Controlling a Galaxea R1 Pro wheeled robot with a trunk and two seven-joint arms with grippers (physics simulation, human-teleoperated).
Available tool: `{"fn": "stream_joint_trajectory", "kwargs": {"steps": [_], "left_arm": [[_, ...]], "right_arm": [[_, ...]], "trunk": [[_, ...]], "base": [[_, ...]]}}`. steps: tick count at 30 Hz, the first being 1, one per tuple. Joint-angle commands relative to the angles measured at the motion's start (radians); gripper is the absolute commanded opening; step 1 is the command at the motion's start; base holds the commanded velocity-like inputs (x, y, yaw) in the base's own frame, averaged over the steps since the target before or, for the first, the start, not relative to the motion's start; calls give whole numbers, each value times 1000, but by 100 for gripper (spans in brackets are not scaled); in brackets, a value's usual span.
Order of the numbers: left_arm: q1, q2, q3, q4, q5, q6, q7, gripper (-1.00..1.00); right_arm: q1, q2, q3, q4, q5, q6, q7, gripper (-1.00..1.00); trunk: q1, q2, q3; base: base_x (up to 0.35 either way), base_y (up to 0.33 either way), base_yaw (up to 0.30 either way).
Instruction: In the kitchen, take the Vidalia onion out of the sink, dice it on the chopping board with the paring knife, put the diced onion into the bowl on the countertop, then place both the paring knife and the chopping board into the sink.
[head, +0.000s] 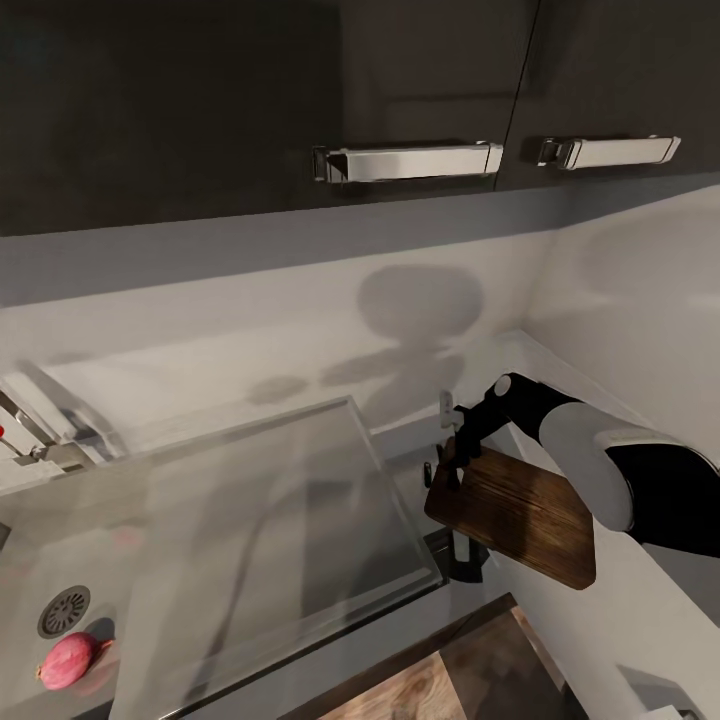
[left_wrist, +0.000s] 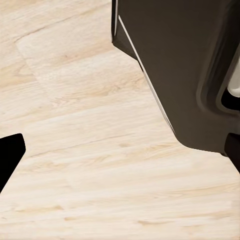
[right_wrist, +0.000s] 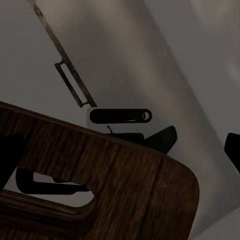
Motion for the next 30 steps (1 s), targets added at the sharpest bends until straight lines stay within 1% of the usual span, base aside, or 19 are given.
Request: {"fn": "stream_joint_trajectory", "kwargs": {"steps": [1, 30], "left_arm": [[-1, 0, 2, 2, 5, -6, -1, 100], [0, 0, 2, 2, 5, -6, -1, 100]], "right_arm": [[0, 0, 8, -1, -1, -9, 1, 100], [0, -1, 8, -1, 0, -9, -2, 100]], "trunk": [[1, -2, -1], [1, -2, -1]], "base": [[0, 0, 0], [-15, 0, 0]]}}
